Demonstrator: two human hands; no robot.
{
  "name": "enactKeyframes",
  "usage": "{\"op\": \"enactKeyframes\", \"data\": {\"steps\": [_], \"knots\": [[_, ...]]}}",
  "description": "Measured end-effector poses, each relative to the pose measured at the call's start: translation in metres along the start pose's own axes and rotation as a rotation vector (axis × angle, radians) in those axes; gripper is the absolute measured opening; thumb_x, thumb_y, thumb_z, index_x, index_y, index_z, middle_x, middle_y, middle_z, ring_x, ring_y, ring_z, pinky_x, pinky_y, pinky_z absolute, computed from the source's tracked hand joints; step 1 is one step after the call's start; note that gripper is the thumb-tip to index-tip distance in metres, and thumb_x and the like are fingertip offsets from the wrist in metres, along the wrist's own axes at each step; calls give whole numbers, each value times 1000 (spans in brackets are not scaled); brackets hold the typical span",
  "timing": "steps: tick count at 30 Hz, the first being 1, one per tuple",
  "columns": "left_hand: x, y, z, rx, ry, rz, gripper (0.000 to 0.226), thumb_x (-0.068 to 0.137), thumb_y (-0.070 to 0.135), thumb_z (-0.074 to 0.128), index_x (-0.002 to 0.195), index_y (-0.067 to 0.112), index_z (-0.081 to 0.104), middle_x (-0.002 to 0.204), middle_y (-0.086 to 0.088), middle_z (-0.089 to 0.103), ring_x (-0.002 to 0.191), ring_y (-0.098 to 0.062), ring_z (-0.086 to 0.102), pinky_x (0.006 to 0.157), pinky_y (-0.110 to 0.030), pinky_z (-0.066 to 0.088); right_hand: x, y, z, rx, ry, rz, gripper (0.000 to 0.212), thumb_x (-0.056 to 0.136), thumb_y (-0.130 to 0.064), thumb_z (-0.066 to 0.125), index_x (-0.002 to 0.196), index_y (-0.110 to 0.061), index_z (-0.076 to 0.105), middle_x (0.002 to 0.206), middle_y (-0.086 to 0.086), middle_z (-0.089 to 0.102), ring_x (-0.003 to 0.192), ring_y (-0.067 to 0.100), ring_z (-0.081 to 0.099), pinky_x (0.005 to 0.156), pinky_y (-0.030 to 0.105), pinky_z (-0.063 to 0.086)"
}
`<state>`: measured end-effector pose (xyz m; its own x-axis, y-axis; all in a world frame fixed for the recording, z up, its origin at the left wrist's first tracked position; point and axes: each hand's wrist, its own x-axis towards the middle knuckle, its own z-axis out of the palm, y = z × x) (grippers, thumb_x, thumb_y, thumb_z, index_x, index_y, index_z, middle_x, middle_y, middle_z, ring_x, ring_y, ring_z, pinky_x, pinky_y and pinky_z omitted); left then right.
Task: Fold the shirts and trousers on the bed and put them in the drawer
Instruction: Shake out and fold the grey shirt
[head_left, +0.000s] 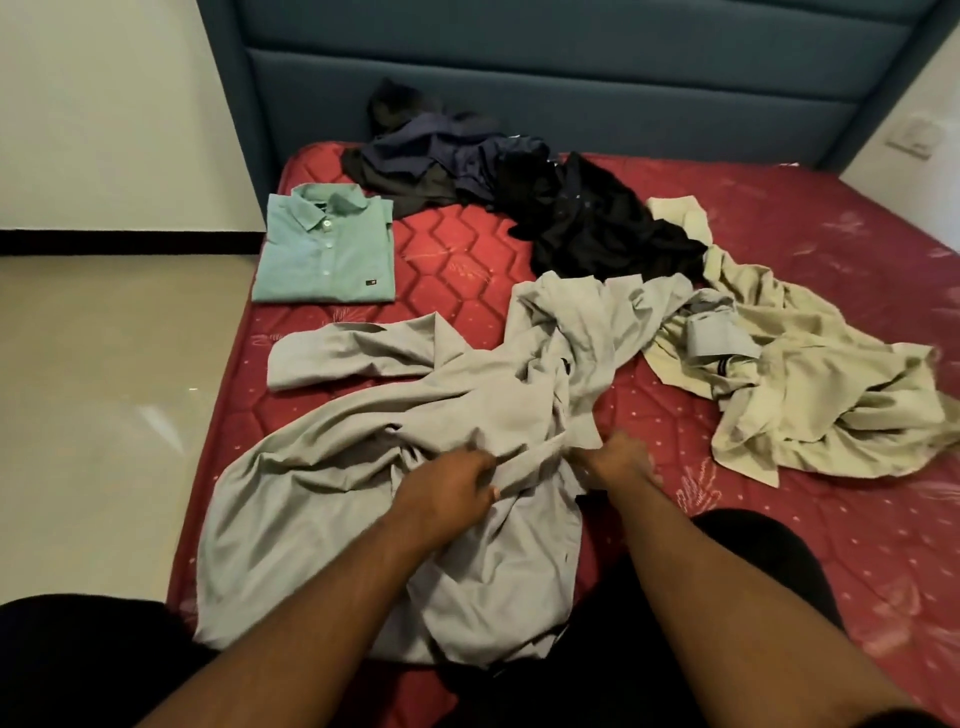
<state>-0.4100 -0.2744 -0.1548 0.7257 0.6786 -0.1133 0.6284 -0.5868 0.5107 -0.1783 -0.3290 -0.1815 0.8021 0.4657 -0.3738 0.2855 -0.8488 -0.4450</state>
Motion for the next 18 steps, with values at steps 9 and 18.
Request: {"op": "enactKeyframes", "data": {"steps": [9, 18], "knots": [[73, 30, -85, 91, 99, 318, 58, 84, 1, 54, 137, 23, 53, 137, -7, 47, 122, -31, 51, 97, -42, 47, -49, -61, -61, 724, -256, -423, 21, 83, 5, 62, 97, -11, 61, 90, 12, 66, 82, 26, 61, 68, 34, 50], [155, 115, -237, -20, 38, 453, 48, 73, 17, 78, 118, 9, 63, 125, -3, 60, 117, -17, 54, 101, -26, 39, -99, -181, -282, 319, -703, -832, 55, 79, 14, 64, 127, -11, 55, 109, 14, 66, 94, 23, 67, 73, 33, 58]]}}
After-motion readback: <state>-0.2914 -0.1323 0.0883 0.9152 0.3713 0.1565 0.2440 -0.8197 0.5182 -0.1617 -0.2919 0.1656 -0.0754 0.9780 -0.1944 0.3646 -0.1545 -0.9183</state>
